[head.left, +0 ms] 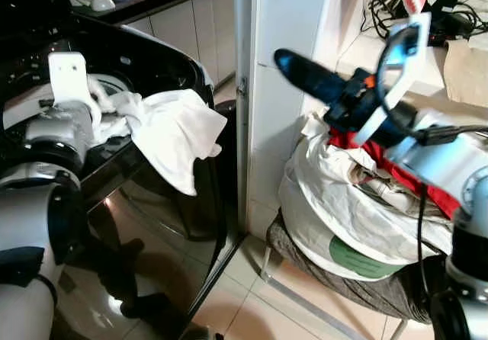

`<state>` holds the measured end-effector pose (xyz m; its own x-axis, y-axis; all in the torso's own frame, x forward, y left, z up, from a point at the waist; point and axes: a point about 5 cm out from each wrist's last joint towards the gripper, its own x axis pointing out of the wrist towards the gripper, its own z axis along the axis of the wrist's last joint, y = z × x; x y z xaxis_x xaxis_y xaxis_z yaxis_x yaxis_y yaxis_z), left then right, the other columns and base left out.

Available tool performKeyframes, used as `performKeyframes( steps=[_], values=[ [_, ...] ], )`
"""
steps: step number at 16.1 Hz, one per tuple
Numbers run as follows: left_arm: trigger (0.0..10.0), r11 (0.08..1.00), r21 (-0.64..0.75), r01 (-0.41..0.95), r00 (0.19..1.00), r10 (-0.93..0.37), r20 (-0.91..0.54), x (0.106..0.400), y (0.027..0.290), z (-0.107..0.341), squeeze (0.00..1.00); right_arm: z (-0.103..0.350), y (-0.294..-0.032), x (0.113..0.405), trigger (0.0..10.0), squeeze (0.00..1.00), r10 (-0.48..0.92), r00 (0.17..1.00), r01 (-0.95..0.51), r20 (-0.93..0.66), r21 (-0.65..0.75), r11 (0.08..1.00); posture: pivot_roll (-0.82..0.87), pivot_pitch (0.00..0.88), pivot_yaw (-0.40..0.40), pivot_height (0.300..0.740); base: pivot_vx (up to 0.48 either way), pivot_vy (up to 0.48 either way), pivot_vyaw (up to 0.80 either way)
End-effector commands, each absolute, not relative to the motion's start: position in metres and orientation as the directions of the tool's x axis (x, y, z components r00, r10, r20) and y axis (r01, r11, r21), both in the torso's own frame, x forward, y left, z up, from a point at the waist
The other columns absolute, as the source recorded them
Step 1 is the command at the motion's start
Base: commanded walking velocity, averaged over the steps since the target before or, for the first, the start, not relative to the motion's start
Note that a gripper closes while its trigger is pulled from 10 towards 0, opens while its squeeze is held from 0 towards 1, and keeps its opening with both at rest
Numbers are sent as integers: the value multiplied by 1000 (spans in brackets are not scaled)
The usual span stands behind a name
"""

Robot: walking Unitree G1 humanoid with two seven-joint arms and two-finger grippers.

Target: Clothes washing

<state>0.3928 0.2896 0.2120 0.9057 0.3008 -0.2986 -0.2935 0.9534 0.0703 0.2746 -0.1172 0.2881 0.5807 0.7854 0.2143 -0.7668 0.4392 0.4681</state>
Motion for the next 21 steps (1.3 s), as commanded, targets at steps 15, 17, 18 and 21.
performKeyframes(
  steps=[15,17,18,21],
  values=[
    [10000,946,187,-265,890,314,-331,377,316,226,1000,280,-112,275,10000,0,788,600,-747,139,449,490,-9,0,37,740,0,0,0],
    [10000,950,195,-245,875,303,-377,373,319,221,1000,280,-112,275,10000,0,787,601,-746,138,450,491,-9,0,37,740,0,0,0],
    [10000,952,191,-238,869,297,-396,370,322,219,1000,280,-112,274,10000,0,787,602,-745,136,451,492,-8,0,36,740,0,0,0],
    [10000,953,216,-211,862,285,-418,362,329,222,1000,279,-112,275,10000,0,786,605,-741,130,453,496,-7,0,35,740,0,0,0]
  ],
)
